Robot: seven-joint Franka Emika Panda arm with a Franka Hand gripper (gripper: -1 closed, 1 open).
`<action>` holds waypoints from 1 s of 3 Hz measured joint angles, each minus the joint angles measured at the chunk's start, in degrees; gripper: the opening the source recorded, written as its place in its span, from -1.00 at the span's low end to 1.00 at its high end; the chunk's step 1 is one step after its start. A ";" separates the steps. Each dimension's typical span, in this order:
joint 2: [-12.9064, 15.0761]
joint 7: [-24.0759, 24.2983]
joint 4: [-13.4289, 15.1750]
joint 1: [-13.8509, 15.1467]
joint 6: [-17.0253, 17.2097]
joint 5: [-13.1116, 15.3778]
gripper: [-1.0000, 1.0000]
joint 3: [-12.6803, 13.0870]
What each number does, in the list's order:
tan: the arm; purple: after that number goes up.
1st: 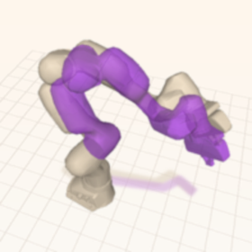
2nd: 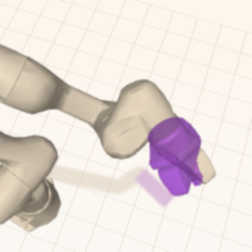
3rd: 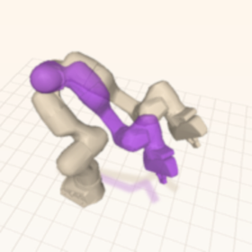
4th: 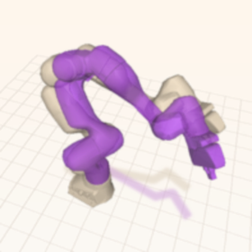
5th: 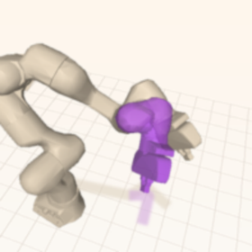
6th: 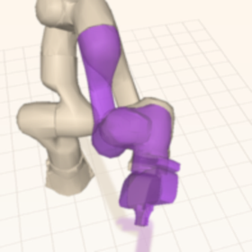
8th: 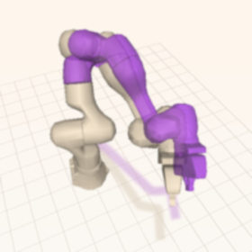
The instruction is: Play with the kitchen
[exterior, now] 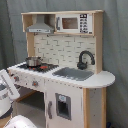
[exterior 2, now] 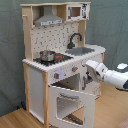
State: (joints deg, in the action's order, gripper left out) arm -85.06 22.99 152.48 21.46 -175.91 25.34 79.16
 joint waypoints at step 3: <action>0.03 -16.54 -0.16 -2.86 0.05 0.00 1.00 -6.10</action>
State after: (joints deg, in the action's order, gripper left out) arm -85.03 6.46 152.32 18.60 -175.86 25.34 73.06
